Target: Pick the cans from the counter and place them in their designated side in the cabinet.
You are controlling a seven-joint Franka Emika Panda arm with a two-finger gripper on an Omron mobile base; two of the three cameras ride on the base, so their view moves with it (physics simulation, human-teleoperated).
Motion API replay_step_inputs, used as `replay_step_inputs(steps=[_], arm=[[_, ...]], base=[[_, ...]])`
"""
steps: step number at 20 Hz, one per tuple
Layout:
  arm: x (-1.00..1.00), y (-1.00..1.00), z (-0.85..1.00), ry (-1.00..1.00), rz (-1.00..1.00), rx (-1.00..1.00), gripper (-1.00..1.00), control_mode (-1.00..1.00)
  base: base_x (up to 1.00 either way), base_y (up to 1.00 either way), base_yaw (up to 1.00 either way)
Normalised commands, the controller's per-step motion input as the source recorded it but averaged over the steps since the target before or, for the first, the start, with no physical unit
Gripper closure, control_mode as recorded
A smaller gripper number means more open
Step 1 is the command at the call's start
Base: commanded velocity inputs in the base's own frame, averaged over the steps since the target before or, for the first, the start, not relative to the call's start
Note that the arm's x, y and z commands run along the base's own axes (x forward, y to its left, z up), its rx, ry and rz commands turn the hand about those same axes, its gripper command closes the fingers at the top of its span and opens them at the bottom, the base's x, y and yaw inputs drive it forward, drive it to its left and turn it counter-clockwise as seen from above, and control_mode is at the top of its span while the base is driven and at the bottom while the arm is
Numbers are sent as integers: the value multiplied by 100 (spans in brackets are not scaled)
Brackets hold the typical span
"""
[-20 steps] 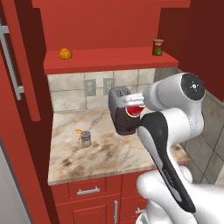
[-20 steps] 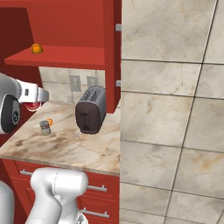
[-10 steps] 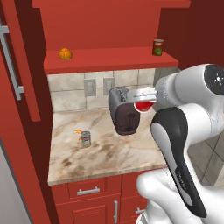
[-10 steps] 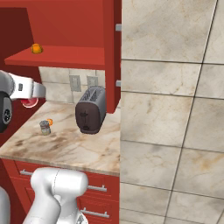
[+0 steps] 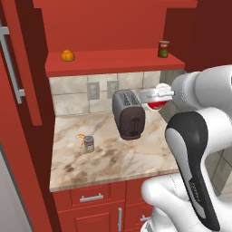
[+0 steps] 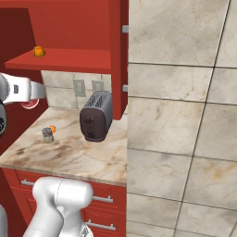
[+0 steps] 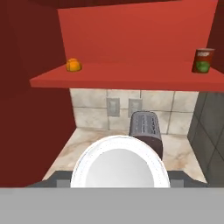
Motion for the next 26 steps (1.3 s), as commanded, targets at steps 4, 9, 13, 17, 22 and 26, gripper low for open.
replay_step_inputs(steps=[4, 9, 13, 17, 22, 26], arm=[[-3, -3, 15, -8, 0, -3, 100, -100], [-5, -13, 19, -4, 0, -4, 100, -100], [-6, -19, 23, -4, 0, -4, 100, -100], [-2, -14, 27, -7, 0, -3, 100, -100], [1, -10, 14, -6, 0, -5, 100, -100], [10, -9, 3, -6, 0, -5, 100, -100]], base=[[0, 0, 0], [0, 0, 0], [0, 0, 0], [0, 0, 0], [0, 0, 0], [0, 0, 0]])
